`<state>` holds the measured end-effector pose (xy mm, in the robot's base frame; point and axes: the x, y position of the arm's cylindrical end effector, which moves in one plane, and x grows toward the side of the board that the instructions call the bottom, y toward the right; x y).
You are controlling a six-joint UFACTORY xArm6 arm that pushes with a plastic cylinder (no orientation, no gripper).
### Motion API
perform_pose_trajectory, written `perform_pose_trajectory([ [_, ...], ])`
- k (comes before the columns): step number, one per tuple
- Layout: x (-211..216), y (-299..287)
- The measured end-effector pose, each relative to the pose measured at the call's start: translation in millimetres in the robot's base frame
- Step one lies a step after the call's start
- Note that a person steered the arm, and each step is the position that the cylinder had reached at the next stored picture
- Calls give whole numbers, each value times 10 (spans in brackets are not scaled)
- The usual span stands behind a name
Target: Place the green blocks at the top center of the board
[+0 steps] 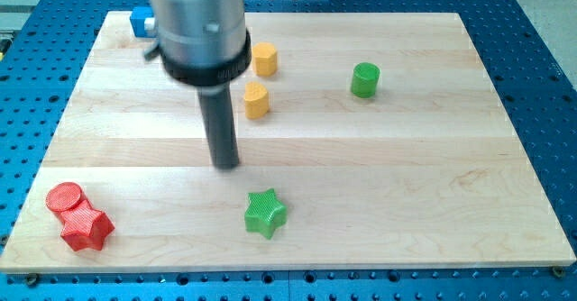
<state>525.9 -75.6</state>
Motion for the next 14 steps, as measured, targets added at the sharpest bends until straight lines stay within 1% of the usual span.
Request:
perform_pose_trajectory([
  [1, 729, -6],
  [2, 931, 4],
  [3, 845, 21],
  [4, 695, 342],
  [5, 363, 698],
  [8, 268, 736],
  [9, 46, 764],
  [10, 82, 1051],
  [12, 98, 1973],
  [13, -125, 2154],
  [14, -645, 1985],
])
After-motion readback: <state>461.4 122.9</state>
